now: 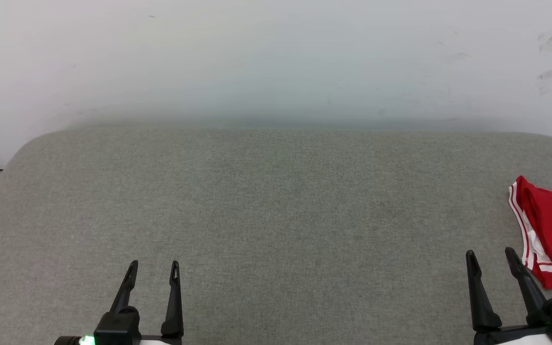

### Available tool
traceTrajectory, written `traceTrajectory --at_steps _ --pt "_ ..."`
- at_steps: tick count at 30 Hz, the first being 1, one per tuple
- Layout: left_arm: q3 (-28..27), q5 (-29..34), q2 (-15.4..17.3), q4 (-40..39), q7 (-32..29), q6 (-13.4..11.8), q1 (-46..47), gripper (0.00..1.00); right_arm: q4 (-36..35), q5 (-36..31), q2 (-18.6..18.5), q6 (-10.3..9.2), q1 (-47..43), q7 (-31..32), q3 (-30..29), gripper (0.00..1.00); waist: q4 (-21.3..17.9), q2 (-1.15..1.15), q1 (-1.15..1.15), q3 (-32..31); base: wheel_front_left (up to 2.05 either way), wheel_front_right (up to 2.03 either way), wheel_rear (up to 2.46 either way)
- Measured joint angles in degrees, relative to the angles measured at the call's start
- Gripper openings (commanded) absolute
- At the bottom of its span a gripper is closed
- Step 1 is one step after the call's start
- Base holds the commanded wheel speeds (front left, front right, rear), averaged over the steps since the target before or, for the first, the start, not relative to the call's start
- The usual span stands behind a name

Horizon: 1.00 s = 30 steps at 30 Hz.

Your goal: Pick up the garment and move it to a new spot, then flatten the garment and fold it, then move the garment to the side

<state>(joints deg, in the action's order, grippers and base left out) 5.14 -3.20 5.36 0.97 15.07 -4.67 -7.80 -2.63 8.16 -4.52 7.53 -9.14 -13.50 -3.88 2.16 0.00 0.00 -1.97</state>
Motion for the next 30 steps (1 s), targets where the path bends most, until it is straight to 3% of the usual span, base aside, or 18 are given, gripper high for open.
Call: traceTrajectory --at_steps 5,6,12,30 --pt "-0.3 0.0 -0.1 0.0 0.0 0.4 -0.1 1.00 -0.3 -0.1 0.2 -0.01 -0.3 0.4 0.0 1.00 -0.1 0.00 0.00 0.0 0.00 0.00 0.00" --pt "-0.3 0.0 -0.1 0.2 0.0 0.4 -0.1 0.00 0.0 -0.1 0.3 0.00 -0.3 0.4 0.1 0.00 -0.1 0.00 0.01 0.0 0.00 0.00 0.00" --pt "0.0 -0.9 -0.5 3.2 -0.5 0.5 -1.3 0.00 3.1 0.7 0.3 0.01 -0.6 0.6 0.4 0.00 -0.2 0.00 0.01 0.0 0.00 0.00 0.00" --pt "-1.7 -21.9 -0.5 5.7 -4.8 3.2 1.5 0.00 6.2 20.7 0.3 0.01 2.0 4.5 0.6 0.00 -0.4 0.00 0.01 0.3 0.00 0.00 0.00"
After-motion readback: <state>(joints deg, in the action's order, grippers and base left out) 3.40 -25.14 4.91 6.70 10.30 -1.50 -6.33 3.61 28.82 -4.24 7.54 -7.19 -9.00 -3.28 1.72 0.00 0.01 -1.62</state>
